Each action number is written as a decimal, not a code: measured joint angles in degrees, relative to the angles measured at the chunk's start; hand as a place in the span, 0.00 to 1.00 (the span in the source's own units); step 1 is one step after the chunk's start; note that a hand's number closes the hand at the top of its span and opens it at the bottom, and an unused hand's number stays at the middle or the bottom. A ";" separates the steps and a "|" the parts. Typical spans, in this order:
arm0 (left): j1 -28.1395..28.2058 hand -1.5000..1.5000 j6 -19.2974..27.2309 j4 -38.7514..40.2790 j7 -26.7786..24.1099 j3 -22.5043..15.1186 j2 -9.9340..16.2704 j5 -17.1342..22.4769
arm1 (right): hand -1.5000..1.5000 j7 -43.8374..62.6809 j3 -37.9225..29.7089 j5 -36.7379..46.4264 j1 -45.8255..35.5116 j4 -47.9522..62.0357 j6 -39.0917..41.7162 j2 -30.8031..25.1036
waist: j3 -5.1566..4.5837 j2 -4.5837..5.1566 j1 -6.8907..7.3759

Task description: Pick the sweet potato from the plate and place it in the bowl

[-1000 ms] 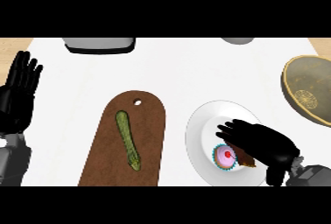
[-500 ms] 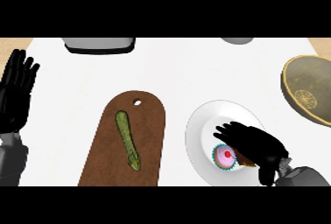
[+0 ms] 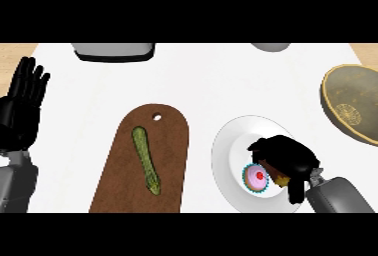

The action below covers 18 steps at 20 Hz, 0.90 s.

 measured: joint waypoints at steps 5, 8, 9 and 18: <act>-1.30 0.50 -1.35 1.22 0.18 1.63 1.14 0.34 | 1.00 -2.87 -1.62 1.02 0.22 -0.55 -1.34 -0.02 | -0.03 0.04 -0.18; -0.08 0.50 -1.22 0.01 0.42 2.13 1.12 0.71 | 1.00 -6.24 -10.37 -2.64 2.30 2.83 -4.20 -6.72 | 0.26 0.16 -0.99; 0.08 0.50 -0.99 -0.06 0.41 2.52 1.27 0.75 | 1.00 -6.69 -13.79 -3.83 2.81 4.53 -4.56 -9.27 | 0.38 0.25 -1.77; 1.32 0.50 -0.67 -0.45 0.14 4.18 1.77 1.38 | 1.00 -11.68 -38.38 -13.36 4.18 23.55 -5.85 -27.63 | 1.14 1.20 -3.74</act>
